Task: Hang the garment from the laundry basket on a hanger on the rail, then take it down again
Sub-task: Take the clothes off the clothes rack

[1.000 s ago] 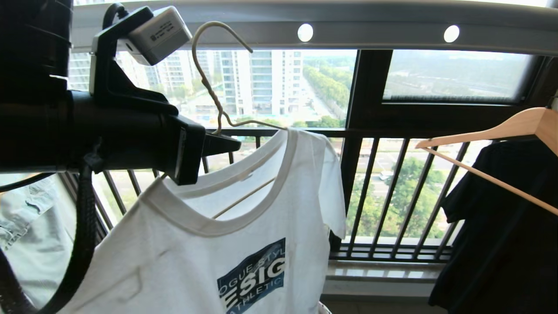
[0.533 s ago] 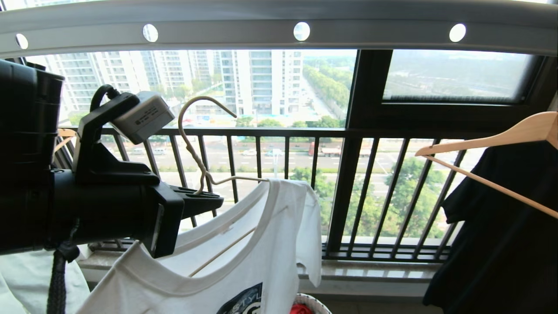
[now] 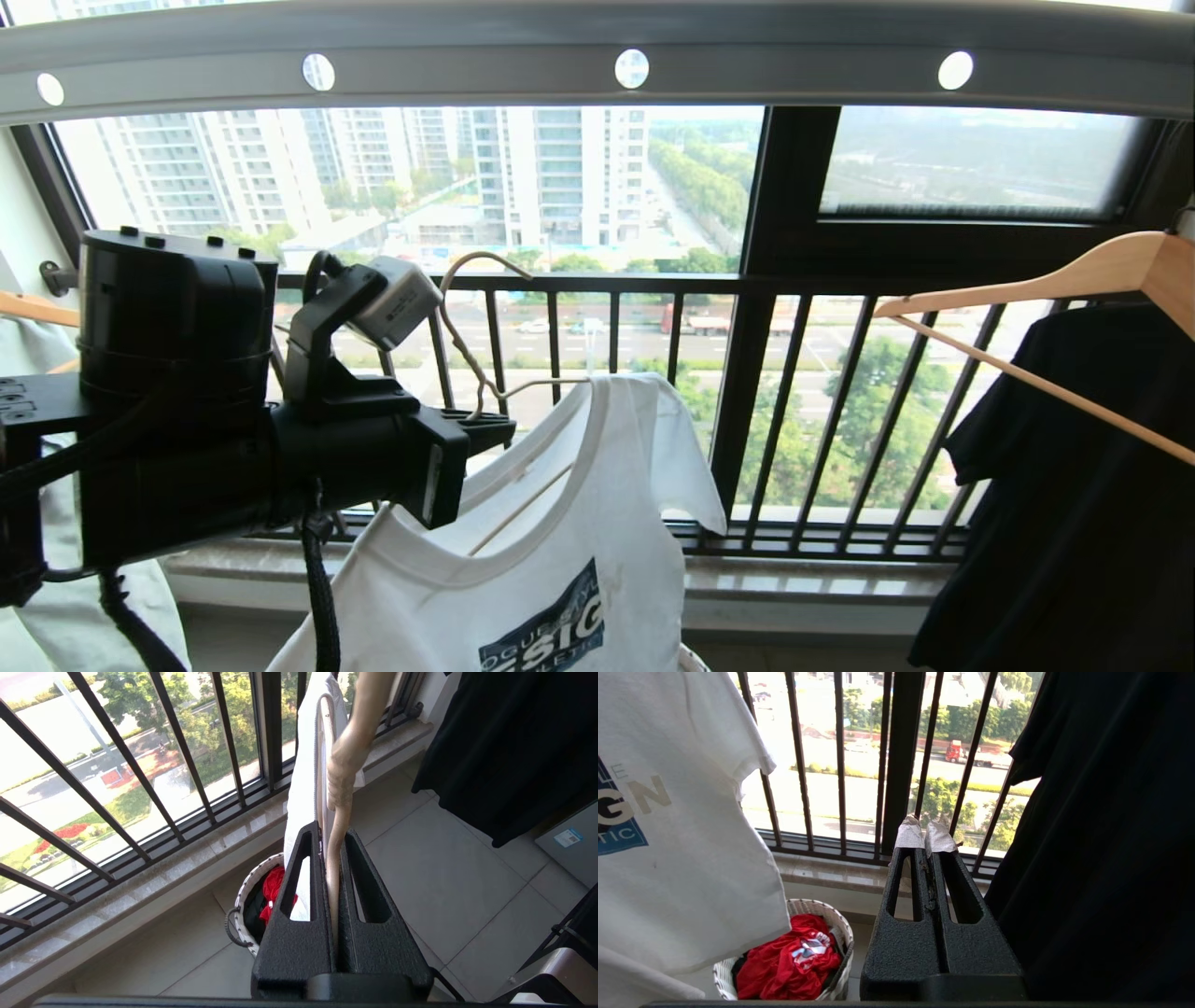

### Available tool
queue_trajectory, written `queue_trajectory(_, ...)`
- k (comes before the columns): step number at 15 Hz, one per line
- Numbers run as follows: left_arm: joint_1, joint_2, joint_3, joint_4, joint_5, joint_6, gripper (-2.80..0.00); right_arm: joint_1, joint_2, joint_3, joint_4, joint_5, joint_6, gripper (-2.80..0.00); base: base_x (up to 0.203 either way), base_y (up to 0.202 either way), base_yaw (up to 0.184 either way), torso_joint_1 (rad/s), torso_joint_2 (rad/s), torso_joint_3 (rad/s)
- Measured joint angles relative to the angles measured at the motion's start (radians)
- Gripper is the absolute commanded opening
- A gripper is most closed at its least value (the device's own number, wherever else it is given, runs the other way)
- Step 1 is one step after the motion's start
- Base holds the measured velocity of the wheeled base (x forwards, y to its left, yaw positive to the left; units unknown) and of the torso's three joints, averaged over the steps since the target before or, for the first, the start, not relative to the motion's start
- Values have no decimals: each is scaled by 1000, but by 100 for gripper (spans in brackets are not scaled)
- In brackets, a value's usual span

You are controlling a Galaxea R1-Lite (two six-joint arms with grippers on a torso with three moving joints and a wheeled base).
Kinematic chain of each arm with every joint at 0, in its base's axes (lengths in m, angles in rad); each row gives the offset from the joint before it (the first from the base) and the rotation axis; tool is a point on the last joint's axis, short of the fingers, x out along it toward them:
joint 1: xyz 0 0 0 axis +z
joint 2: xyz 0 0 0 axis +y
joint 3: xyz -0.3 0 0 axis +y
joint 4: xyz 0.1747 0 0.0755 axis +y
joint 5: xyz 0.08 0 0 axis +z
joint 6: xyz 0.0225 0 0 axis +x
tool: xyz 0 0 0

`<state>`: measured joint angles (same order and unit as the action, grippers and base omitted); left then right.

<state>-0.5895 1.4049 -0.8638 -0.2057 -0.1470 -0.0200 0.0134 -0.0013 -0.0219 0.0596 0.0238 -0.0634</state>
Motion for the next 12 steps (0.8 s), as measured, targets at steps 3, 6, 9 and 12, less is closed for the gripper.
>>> queue_trajectory(3,17,88,27,-113,0,-5,-280,0,0,0,-1,-1,12,-280,0,0,0,0,0,0)
queue_trajectory(6,22,193,86,-305,-3,-7,-280,0,0,0,-1,-1,16,-280,0,0,0,0,0,0)
queue_trajectory(9,23,275,137,-516,-6,-30,-280,0,0,0,-1,-5,30,-280,0,0,0,0,0,0)
queue_trajectory(12,23,309,156,-564,-6,-36,-280,0,1,-38,11,-15,51,-280,0,0,0,0,0,0)
